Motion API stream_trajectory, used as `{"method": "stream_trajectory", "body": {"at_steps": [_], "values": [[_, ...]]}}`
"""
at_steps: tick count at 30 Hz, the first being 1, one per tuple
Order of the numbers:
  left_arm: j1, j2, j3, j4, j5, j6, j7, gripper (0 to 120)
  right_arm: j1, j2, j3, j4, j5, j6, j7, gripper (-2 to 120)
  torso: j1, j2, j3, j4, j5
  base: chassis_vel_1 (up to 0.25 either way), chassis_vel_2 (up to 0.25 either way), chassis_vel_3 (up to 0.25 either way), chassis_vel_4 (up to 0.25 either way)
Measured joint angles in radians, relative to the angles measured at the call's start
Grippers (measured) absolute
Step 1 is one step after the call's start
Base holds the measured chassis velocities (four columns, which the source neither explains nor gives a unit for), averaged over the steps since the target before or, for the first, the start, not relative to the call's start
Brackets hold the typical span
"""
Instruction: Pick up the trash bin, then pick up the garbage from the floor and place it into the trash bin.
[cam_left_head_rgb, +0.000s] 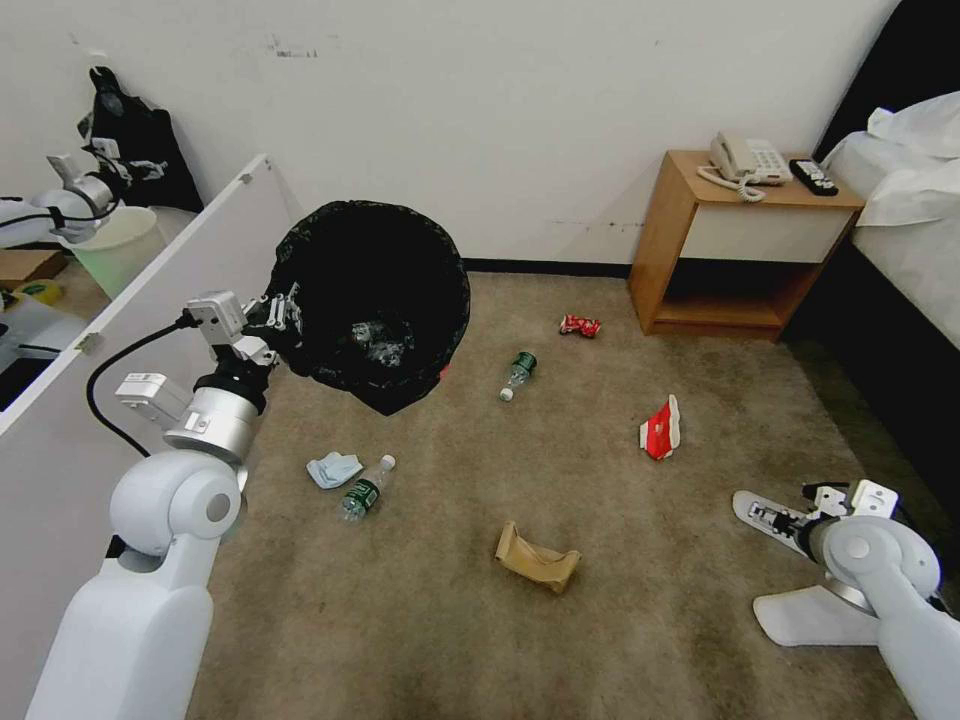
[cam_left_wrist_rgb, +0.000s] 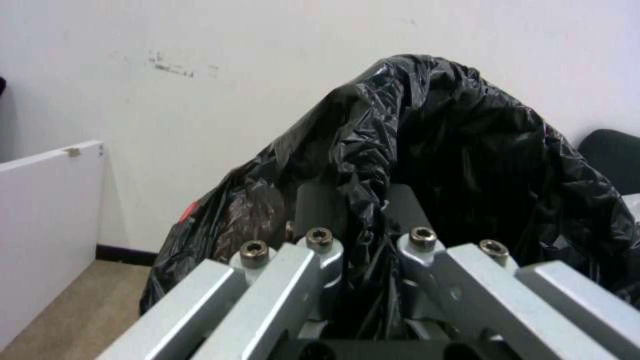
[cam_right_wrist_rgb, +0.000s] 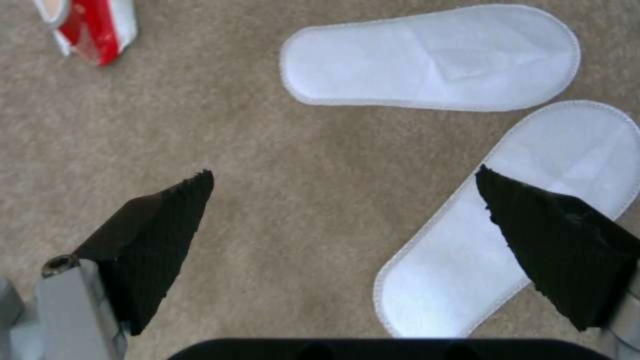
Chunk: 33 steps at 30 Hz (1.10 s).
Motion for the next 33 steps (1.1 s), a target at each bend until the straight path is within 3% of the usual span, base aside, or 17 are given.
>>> {"method": "stream_trajectory", "body": {"at_steps": [16, 33], "values": [[-0.001, 0.002, -0.004, 0.003, -0.005, 0.0, 0.0, 4, 0.023, 0.007, 0.015, -0.142, -0.057, 0.043, -0.076, 100, 0.0, 0.0, 0.0, 0.0, 0.0001, 0.0, 0.0, 0.0, 0.0], [0.0, 0.003, -0.004, 0.001, -0.007, 0.0, -0.001, 4, 0.035, 0.026, 0.037, -0.228, -0.076, 0.064, -0.088, 100, 0.0, 0.0, 0.0, 0.0, 0.0001, 0.0, 0.0, 0.0, 0.0]]}}
